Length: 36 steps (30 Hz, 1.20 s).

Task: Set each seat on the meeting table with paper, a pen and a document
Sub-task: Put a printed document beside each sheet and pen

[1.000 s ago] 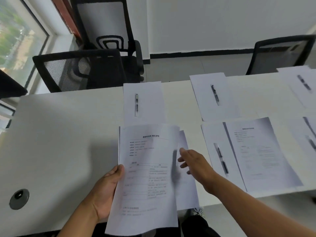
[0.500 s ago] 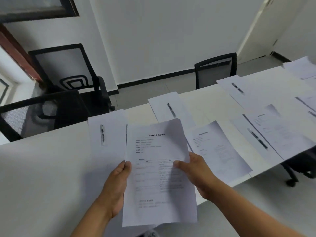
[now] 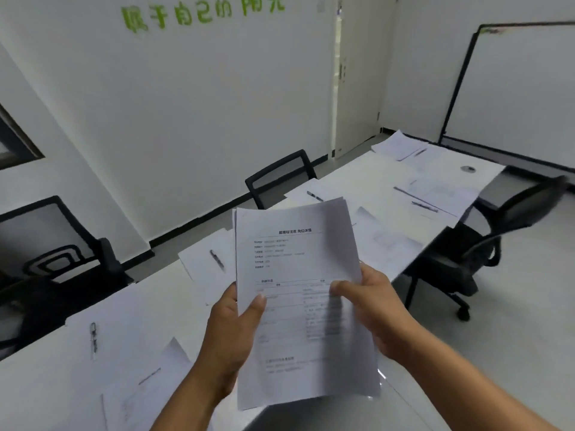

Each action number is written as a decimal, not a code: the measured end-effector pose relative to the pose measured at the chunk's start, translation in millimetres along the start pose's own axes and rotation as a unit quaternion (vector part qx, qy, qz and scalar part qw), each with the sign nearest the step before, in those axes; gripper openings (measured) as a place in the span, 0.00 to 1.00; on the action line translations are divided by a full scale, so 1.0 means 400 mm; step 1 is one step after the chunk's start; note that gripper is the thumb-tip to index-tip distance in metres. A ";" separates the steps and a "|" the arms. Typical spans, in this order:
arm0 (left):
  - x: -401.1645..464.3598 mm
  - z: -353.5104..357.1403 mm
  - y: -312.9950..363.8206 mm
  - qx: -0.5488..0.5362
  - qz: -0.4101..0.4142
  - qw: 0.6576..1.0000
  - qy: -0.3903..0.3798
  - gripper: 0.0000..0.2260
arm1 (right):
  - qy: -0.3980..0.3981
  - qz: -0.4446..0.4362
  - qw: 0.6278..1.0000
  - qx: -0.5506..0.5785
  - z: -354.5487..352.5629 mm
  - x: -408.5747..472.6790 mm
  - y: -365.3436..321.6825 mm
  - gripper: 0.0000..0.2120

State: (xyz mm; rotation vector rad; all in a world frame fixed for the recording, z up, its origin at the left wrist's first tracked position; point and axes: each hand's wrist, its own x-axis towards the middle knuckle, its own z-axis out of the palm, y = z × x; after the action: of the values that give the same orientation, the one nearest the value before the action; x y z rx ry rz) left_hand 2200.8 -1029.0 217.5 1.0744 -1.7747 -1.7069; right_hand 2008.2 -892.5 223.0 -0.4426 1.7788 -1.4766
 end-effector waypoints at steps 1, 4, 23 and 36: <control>-0.002 0.031 0.016 0.004 0.010 1.000 0.003 0.10 | 0.008 -0.010 1.000 0.001 -0.035 -0.013 -0.014 0.11; -0.023 0.224 0.108 0.005 0.045 0.999 -0.015 0.09 | 0.059 -0.052 0.997 0.016 -0.237 -0.080 -0.064 0.10; 0.111 1.127 0.556 -0.139 0.187 0.944 -0.232 0.10 | 0.317 -0.226 0.918 0.074 -1.073 -0.201 -0.309 0.10; 0.421 1.705 0.744 -0.085 0.242 0.901 -0.351 0.09 | 0.442 -0.205 0.869 0.083 -1.540 0.037 -0.425 0.07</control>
State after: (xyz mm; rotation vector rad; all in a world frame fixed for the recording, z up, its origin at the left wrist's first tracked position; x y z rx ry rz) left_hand 1507.6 -757.9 384.7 -0.1177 -2.0012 -1.9846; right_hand 1510.3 -532.1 399.3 -0.0186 2.2921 -2.3736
